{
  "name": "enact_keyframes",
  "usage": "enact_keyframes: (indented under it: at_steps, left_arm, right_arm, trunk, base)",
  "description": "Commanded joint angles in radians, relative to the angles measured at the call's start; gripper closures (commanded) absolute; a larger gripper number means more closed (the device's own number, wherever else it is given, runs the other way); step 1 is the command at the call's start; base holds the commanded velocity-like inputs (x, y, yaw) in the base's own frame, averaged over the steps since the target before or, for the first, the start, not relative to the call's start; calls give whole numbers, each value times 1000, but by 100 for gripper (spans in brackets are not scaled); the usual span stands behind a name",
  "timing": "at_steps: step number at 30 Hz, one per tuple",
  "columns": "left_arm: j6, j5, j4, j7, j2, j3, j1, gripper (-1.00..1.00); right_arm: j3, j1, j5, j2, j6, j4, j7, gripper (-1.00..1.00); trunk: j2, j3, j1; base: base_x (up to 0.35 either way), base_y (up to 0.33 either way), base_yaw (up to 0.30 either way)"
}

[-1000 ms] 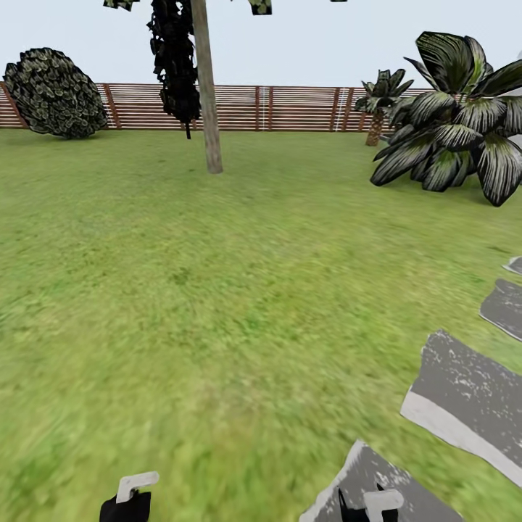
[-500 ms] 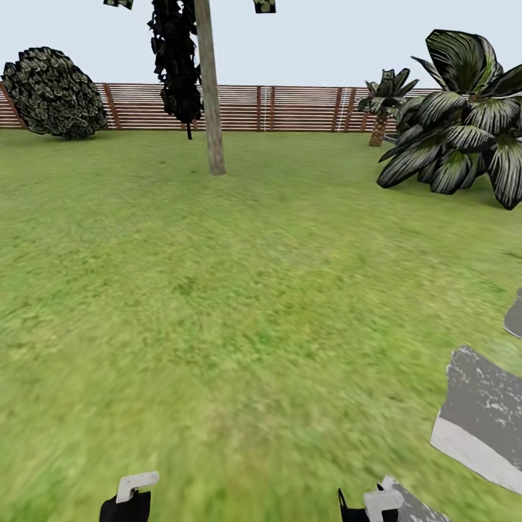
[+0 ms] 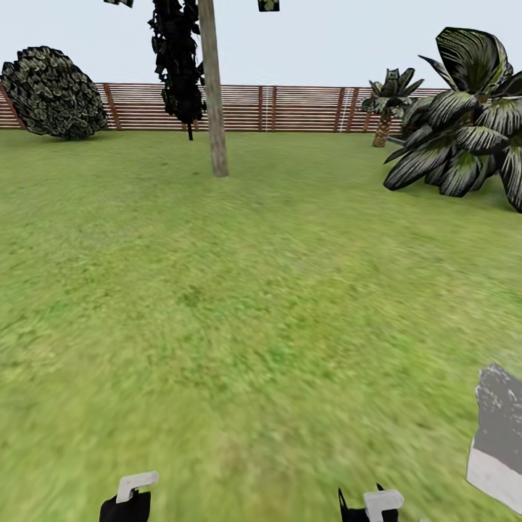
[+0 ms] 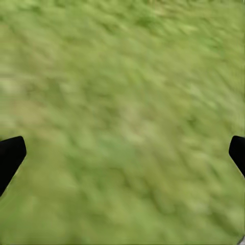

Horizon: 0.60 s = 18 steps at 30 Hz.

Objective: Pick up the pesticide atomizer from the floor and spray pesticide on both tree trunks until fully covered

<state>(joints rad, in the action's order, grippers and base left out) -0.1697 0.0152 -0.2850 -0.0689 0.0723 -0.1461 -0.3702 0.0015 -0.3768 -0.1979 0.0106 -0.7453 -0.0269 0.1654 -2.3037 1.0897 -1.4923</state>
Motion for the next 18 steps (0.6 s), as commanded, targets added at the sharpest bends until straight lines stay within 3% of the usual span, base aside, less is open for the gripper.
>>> enact_keyframes:
  at_steps: [1, 18]
  left_arm:
    - [-4, 2, 1, -2, 0, -1, -1, 100]
    - [-4, 2, 1, -2, -1, -1, -1, 100]
  right_arm:
    - [0, -1, -11, 0, -1, 1, 10, -100]
    - [0, -1, -11, 0, -1, 1, 10, -100]
  trunk:
    - [0, 1, 0]
    - [0, 1, 0]
  base:
    - [291, 188, 0]
    - [291, 182, 0]
